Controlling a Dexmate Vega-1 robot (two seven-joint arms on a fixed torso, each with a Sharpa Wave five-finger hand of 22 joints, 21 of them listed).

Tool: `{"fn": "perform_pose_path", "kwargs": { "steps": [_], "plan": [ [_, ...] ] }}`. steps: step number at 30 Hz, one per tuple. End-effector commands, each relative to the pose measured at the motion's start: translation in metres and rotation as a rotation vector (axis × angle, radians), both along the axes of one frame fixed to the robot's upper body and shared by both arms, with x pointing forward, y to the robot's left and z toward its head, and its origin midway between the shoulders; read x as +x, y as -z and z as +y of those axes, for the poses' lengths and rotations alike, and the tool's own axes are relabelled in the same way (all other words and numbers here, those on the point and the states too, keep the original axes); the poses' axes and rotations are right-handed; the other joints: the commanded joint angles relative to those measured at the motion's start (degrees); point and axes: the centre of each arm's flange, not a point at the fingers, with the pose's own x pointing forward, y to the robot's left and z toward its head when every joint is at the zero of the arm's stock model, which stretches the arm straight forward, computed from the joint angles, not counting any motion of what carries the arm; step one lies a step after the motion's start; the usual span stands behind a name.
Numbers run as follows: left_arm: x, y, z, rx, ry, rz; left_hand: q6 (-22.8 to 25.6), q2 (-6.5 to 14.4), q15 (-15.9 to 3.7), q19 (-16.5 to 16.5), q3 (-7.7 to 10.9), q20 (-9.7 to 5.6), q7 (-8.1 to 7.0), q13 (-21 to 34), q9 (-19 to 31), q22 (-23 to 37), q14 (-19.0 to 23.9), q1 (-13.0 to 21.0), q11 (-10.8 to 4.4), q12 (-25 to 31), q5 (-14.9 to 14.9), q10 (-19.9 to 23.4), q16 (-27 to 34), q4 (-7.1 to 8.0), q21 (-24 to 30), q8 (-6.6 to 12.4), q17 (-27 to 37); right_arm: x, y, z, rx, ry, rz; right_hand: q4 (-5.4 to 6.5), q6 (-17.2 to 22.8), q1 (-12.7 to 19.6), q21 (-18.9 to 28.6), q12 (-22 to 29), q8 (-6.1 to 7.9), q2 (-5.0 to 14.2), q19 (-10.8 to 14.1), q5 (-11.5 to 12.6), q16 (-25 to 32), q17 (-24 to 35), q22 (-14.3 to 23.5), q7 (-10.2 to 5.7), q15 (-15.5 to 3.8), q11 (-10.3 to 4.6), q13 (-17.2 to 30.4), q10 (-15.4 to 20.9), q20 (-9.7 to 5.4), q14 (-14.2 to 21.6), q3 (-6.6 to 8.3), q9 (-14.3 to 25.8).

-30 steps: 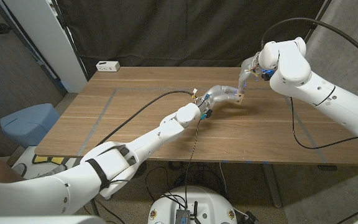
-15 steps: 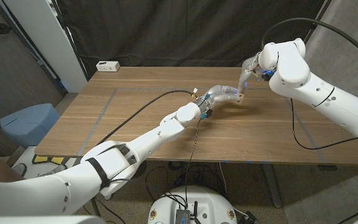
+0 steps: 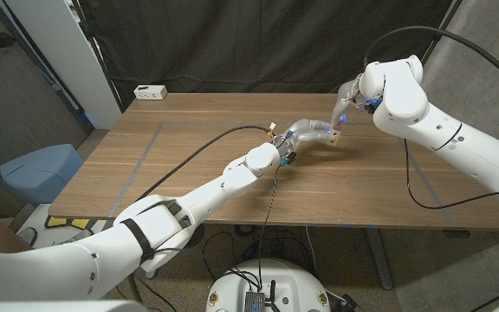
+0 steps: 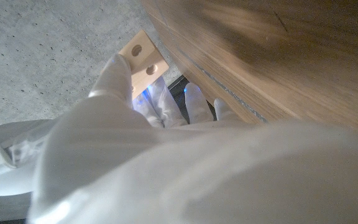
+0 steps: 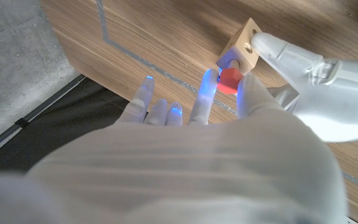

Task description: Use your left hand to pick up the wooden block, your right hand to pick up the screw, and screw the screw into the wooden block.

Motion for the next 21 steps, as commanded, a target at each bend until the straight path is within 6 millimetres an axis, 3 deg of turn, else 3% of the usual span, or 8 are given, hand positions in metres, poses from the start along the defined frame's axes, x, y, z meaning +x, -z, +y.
{"fn": "perform_pose_path", "kwargs": {
  "steps": [1,14,21],
  "plan": [
    [0.0024,-0.0004,-0.0004,0.002,0.005,0.005,5.40,0.94,-3.43,0.00,0.46,0.27,0.68,4.62,0.34,0.32,0.57,0.27,-0.07,0.36,0.59,0.73,0.08,0.22,-0.16,0.54,0.27,0.0040,0.0009,0.0007,-0.017,0.026,-0.008,0.24,1.50,-1.23,0.28,0.20,0.67,0.03,0.65,-0.15,0.24,0.24,0.32,0.00,-0.37,-0.06,0.00,0.95,-0.06,0.82,-0.50,-0.29],
    [0.0047,-0.0008,-0.0007,0.001,0.005,0.009,5.43,1.12,-3.39,0.00,0.51,0.28,0.72,4.64,0.35,0.32,0.59,0.26,-0.06,0.29,0.67,0.71,0.10,0.27,-0.16,0.53,0.29,0.0075,0.0009,0.0016,-0.033,0.050,-0.015,0.81,7.17,-4.15,0.13,0.33,1.76,0.83,1.42,-0.07,0.36,0.07,0.32,0.61,-0.89,-0.48,-0.06,3.81,-0.40,2.59,-1.55,-2.37],
    [0.0050,-0.0005,-0.0018,0.000,0.008,0.010,5.48,1.17,-3.40,0.00,0.49,0.31,0.79,4.65,0.36,0.33,0.60,0.20,-0.06,0.29,0.69,0.79,0.11,0.31,-0.16,0.54,0.31,0.0070,0.0009,0.0009,-0.038,0.051,-0.014,1.30,9.46,-6.63,0.00,0.13,1.54,0.25,1.64,-0.20,0.10,-0.09,0.32,0.63,-1.19,-1.06,-0.09,4.79,-0.41,3.06,-2.61,-3.96]
  ]
}}
